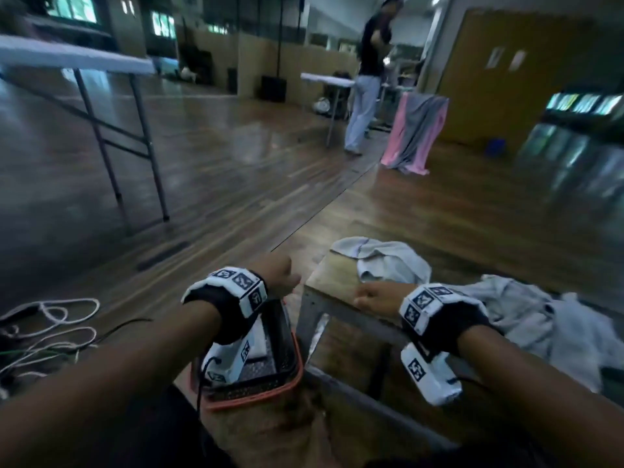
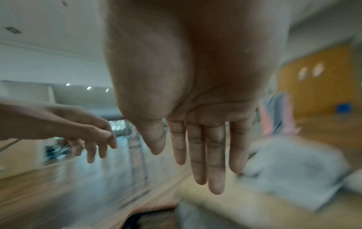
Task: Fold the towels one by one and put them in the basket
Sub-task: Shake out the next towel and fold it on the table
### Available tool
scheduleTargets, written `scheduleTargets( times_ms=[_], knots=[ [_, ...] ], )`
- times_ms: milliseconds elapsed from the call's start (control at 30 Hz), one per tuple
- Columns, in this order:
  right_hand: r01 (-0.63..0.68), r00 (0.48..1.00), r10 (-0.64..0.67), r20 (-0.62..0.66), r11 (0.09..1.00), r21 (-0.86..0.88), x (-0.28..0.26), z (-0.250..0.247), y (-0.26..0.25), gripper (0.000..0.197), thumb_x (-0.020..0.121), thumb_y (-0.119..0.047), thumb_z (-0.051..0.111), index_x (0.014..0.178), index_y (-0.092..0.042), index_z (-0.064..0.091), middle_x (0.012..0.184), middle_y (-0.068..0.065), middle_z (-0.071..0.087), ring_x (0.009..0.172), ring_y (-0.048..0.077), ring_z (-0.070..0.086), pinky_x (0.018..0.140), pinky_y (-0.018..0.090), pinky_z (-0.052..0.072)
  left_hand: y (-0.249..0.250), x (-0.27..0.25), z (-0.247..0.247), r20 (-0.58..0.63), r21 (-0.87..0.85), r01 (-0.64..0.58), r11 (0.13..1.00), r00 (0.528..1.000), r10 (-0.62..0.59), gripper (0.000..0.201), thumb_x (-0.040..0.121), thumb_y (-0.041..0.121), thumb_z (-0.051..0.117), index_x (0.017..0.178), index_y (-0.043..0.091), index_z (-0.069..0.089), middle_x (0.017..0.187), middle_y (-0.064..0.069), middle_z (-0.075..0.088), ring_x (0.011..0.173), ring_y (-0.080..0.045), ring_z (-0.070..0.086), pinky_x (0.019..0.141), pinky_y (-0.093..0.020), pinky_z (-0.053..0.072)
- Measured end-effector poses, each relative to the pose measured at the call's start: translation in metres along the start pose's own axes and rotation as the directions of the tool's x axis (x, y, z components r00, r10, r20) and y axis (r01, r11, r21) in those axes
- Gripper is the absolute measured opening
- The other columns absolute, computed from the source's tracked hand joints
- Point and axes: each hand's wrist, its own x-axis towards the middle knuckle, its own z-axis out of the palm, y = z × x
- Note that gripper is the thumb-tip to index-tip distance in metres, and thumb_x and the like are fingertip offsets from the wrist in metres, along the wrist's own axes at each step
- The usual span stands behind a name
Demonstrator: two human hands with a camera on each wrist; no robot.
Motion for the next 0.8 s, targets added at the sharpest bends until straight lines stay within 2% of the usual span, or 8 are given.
scheduleTargets(
  times_ms=[67, 133, 200, 333, 500, 600, 667, 800],
  knots=[
    [-0.040, 0.998, 0.041, -0.057, 0.999, 0.014, -0.030, -0.022, 0.025, 0.033, 0.096, -0.032, 0.044, 0.114, -0.011, 0.061, 0.118, 0.010, 0.064, 0.108, 0.025, 0.059, 0.090, 0.028, 0.042, 0.032, 0.000, -0.019, -0.038, 0.039, -0.064, 0.997, 0.997, 0.066, 0.035, 0.091, 0.038, 0.046, 0.094, 0.007, 0.060, 0.091, -0.012, 0.060, 0.084, -0.025, 0.056, 0.067, -0.027, 0.034],
    [-0.075, 0.991, 0.077, -0.106, 0.997, 0.019, -0.049, -0.037, 0.049, 0.032, 0.096, -0.032, 0.044, 0.115, -0.014, 0.061, 0.118, 0.007, 0.064, 0.108, 0.022, 0.058, 0.085, 0.026, 0.041, 0.056, 0.006, -0.029, -0.058, 0.086, -0.133, 0.987, 0.989, 0.138, 0.036, 0.091, 0.045, 0.043, 0.103, 0.013, 0.058, 0.104, -0.009, 0.064, 0.095, -0.027, 0.059, 0.071, -0.029, 0.039],
    [-0.110, 0.980, 0.116, -0.159, 0.993, 0.043, -0.062, -0.044, 0.074, 0.031, 0.096, -0.031, 0.045, 0.117, -0.015, 0.060, 0.121, 0.006, 0.061, 0.110, 0.021, 0.056, 0.084, 0.026, 0.041, 0.081, 0.018, -0.031, -0.065, 0.135, -0.207, 0.969, 0.974, 0.217, 0.036, 0.091, 0.048, 0.042, 0.103, 0.017, 0.056, 0.106, -0.009, 0.064, 0.094, -0.028, 0.059, 0.072, -0.031, 0.042],
    [-0.188, 0.958, 0.204, -0.204, 0.978, 0.095, -0.063, -0.037, 0.117, 0.030, 0.096, -0.031, 0.046, 0.115, -0.013, 0.062, 0.122, 0.008, 0.063, 0.109, 0.023, 0.058, 0.089, 0.031, 0.045, 0.115, 0.055, -0.006, -0.010, 0.184, -0.282, 0.942, 0.957, 0.289, 0.037, 0.091, 0.044, 0.043, 0.105, 0.012, 0.057, 0.110, -0.012, 0.063, 0.098, -0.032, 0.058, 0.073, -0.032, 0.041],
    [-0.239, 0.940, 0.270, -0.208, 0.957, 0.162, -0.024, -0.010, 0.165, 0.028, 0.093, -0.033, 0.051, 0.111, -0.016, 0.064, 0.118, 0.007, 0.065, 0.107, 0.022, 0.059, 0.082, 0.027, 0.043, 0.129, 0.120, 0.048, 0.072, 0.203, -0.304, 0.931, 0.953, 0.295, 0.034, 0.090, 0.041, 0.043, 0.101, 0.013, 0.058, 0.110, -0.010, 0.063, 0.097, -0.029, 0.059, 0.076, -0.033, 0.046],
    [-0.266, 0.921, 0.306, -0.241, 0.946, 0.185, 0.013, 0.000, 0.187, 0.025, 0.089, -0.034, 0.056, 0.106, -0.019, 0.066, 0.111, 0.005, 0.068, 0.102, 0.022, 0.061, 0.078, 0.026, 0.044, 0.133, 0.162, 0.078, 0.087, 0.185, -0.323, 0.928, 0.946, 0.312, 0.031, 0.091, 0.041, 0.042, 0.105, 0.018, 0.057, 0.116, -0.006, 0.060, 0.101, -0.025, 0.057, 0.074, -0.032, 0.043],
    [-0.281, 0.908, 0.325, -0.264, 0.941, 0.189, 0.039, 0.004, 0.200, 0.025, 0.087, -0.035, 0.057, 0.107, -0.023, 0.065, 0.112, 0.004, 0.068, 0.103, 0.023, 0.061, 0.083, 0.031, 0.049, 0.137, 0.189, 0.093, 0.065, 0.172, -0.358, 0.918, 0.934, 0.353, 0.030, 0.092, 0.037, 0.043, 0.114, 0.020, 0.055, 0.125, -0.003, 0.055, 0.111, -0.023, 0.054, 0.083, -0.034, 0.042],
    [-0.314, 0.861, 0.357, -0.361, 0.933, 0.175, 0.090, 0.007, 0.217, 0.035, 0.083, -0.039, 0.058, 0.116, -0.027, 0.055, 0.114, 0.000, 0.065, 0.105, 0.023, 0.061, 0.082, 0.030, 0.046, 0.147, 0.242, 0.111, -0.021, 0.187, -0.405, 0.895, 0.909, 0.416, 0.033, 0.090, 0.024, 0.047, 0.124, 0.022, 0.048, 0.131, -0.004, 0.048, 0.121, -0.026, 0.045, 0.098, -0.040, 0.035]
  ],
)
